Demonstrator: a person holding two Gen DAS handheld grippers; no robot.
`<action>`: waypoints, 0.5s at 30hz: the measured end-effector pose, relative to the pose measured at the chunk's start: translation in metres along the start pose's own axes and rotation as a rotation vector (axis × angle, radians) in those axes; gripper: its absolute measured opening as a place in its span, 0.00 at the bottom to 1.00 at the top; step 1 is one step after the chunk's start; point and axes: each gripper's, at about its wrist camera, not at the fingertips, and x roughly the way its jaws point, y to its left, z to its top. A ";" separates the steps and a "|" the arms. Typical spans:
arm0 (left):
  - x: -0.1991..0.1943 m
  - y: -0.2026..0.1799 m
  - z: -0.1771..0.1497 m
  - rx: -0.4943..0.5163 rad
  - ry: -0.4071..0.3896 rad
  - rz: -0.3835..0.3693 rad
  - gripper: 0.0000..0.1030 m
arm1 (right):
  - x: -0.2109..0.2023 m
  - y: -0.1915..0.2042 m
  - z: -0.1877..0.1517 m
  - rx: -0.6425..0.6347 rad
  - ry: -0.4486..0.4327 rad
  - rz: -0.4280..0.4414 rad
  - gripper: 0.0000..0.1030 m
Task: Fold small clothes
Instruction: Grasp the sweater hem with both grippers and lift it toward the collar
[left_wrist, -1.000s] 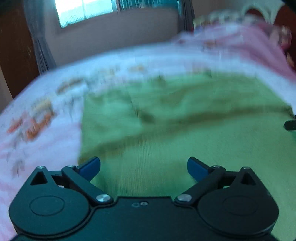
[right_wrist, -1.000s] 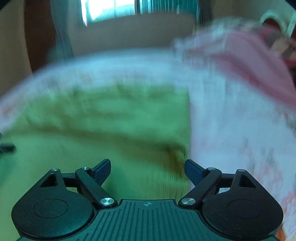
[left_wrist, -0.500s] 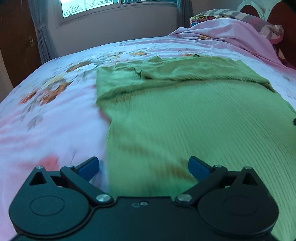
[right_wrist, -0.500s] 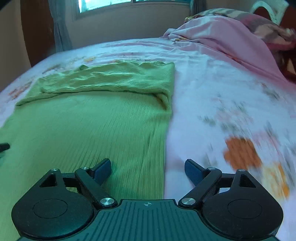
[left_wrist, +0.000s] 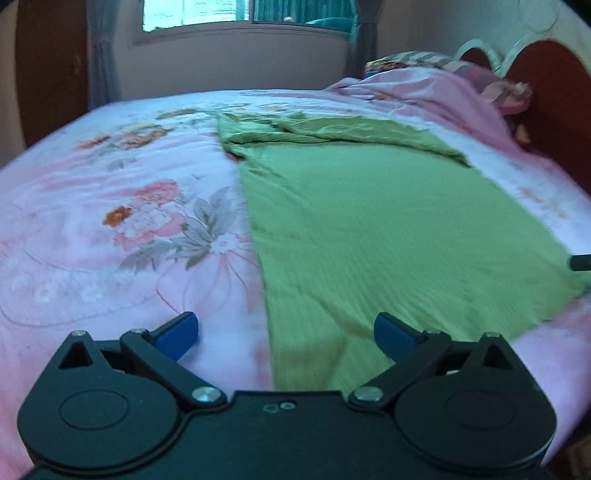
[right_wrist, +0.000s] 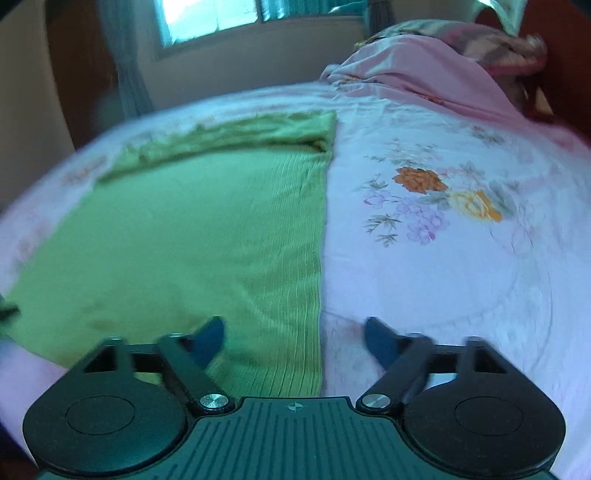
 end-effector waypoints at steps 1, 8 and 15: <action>-0.001 0.003 0.000 -0.009 0.002 -0.024 0.95 | -0.003 -0.007 0.001 0.049 -0.007 0.021 0.68; 0.012 0.052 0.004 -0.257 0.048 -0.306 0.58 | 0.004 -0.081 0.011 0.437 0.013 0.316 0.63; 0.037 0.079 0.007 -0.409 0.146 -0.525 0.50 | 0.020 -0.107 0.015 0.496 0.109 0.481 0.36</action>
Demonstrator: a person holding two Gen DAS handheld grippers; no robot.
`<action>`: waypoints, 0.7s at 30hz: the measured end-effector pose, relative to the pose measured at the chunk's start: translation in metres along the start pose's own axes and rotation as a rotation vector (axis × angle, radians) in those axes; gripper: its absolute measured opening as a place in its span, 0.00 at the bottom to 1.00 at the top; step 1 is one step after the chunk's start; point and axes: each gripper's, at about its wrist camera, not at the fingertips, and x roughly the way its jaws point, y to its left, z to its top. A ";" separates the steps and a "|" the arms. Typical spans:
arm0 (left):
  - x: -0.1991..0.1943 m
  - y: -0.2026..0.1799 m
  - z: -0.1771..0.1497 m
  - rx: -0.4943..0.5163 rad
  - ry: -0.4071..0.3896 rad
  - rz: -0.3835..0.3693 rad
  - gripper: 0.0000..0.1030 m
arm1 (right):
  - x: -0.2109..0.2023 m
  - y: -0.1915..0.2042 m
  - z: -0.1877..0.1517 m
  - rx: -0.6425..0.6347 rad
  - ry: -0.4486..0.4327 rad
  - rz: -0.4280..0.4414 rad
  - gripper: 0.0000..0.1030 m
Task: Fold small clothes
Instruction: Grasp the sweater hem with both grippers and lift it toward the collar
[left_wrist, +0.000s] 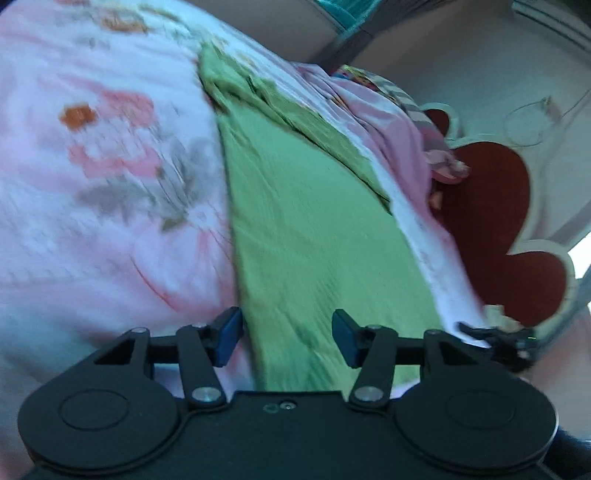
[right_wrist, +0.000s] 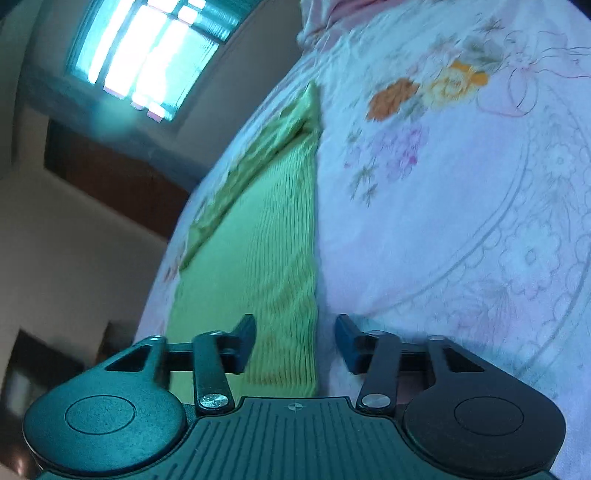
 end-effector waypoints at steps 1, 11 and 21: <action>0.000 0.003 -0.003 -0.016 0.012 -0.037 0.50 | 0.000 0.000 0.000 -0.005 0.018 0.001 0.33; 0.022 0.027 -0.008 -0.147 0.019 -0.164 0.23 | 0.017 -0.012 -0.001 0.073 0.059 0.141 0.29; 0.021 0.023 -0.017 -0.084 -0.037 -0.096 0.05 | 0.019 -0.016 -0.001 0.071 0.080 0.165 0.05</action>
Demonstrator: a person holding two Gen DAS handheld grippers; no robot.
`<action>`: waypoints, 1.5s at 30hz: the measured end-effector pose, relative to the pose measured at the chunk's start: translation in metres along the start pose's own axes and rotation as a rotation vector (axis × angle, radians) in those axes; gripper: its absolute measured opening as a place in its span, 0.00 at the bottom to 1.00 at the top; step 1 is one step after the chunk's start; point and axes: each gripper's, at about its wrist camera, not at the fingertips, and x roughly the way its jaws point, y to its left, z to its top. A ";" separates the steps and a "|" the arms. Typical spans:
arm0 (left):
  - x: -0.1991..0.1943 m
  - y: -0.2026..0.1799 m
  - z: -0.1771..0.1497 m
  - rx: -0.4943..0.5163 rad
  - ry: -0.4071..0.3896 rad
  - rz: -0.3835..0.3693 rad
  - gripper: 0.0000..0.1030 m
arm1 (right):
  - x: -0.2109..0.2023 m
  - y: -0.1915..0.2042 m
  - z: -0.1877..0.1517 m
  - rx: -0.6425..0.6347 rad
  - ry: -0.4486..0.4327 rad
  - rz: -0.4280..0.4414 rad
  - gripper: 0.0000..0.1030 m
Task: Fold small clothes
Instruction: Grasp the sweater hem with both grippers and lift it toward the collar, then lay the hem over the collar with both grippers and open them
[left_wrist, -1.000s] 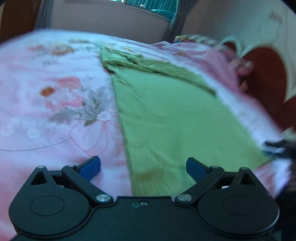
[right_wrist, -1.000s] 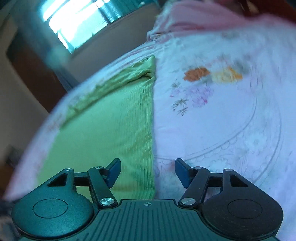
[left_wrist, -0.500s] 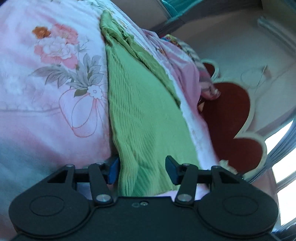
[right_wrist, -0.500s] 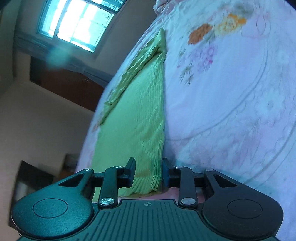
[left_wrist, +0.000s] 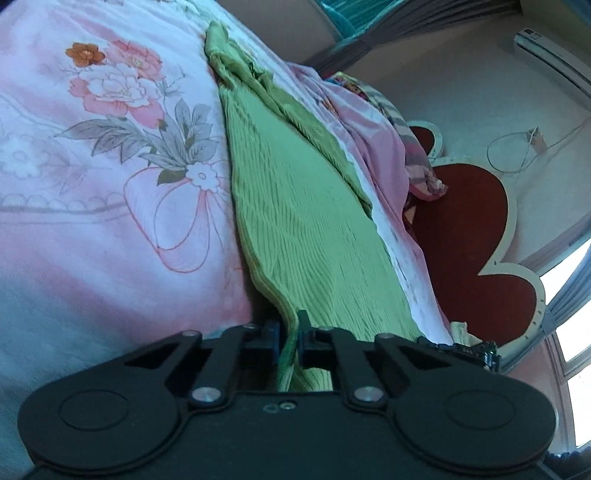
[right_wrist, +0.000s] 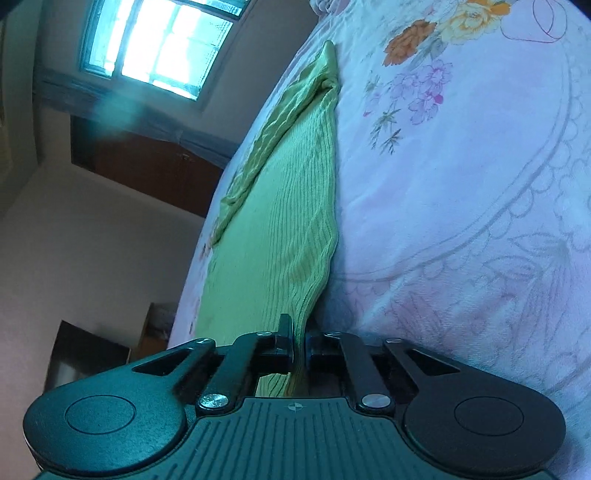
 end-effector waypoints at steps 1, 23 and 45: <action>-0.001 -0.002 0.000 0.008 -0.005 0.013 0.02 | 0.000 0.001 -0.001 -0.005 -0.001 -0.002 0.03; 0.002 -0.017 0.075 -0.113 -0.312 -0.213 0.01 | -0.001 0.068 0.074 -0.095 -0.180 0.134 0.03; 0.168 0.061 0.317 -0.190 -0.325 -0.055 0.02 | 0.221 0.010 0.355 0.038 -0.195 0.049 0.03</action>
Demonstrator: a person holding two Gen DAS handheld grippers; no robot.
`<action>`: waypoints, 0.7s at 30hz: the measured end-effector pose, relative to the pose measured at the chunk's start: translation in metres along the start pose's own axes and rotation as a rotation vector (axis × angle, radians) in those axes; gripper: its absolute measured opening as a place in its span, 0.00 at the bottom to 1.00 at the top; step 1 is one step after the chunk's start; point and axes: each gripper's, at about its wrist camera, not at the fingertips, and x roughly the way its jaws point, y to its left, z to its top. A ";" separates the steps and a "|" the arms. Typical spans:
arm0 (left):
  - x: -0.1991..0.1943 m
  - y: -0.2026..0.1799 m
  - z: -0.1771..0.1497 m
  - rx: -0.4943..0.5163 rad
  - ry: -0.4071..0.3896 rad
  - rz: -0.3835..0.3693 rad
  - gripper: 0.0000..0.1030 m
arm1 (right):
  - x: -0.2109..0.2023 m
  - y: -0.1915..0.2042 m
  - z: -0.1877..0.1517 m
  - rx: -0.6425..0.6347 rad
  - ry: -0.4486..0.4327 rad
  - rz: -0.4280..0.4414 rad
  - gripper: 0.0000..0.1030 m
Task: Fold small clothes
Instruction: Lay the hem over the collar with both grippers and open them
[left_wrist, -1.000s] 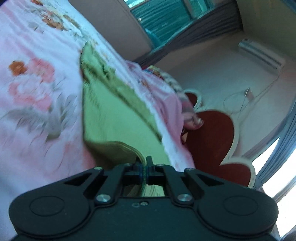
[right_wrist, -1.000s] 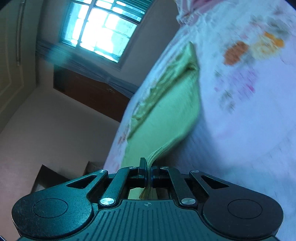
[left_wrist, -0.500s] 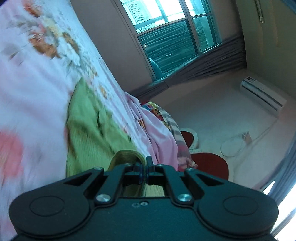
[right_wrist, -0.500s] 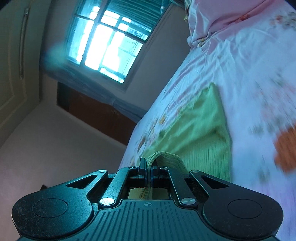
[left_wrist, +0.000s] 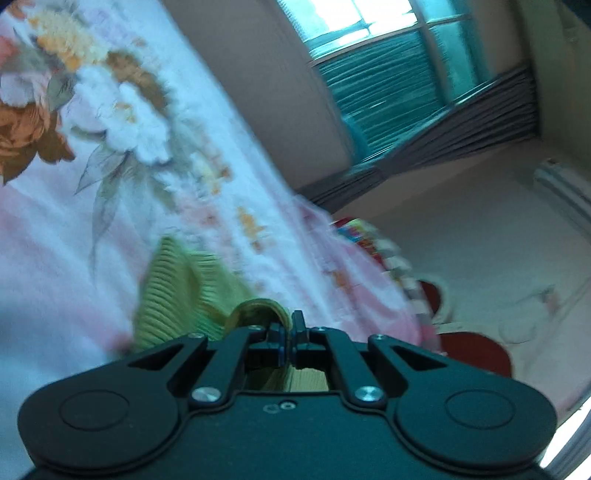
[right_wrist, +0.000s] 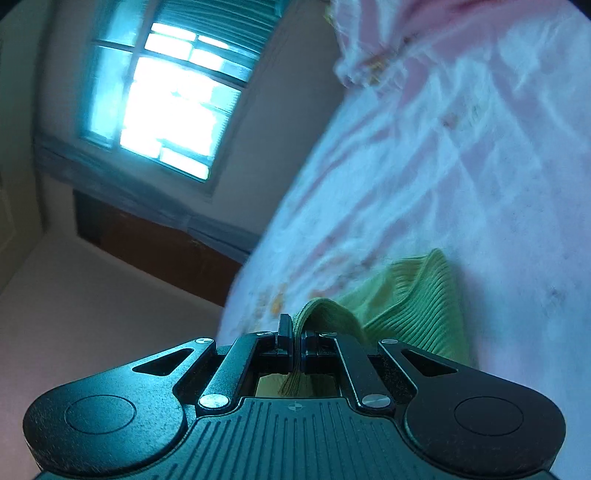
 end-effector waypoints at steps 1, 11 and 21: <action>0.006 0.006 0.002 -0.013 0.002 0.037 0.02 | 0.010 -0.010 0.002 0.032 0.008 -0.030 0.03; 0.002 0.027 0.035 -0.119 -0.128 0.113 0.32 | -0.008 -0.071 0.035 0.142 -0.185 -0.132 0.03; -0.026 -0.051 -0.006 0.603 0.097 0.318 0.37 | -0.018 -0.013 -0.009 -0.465 0.081 -0.270 0.04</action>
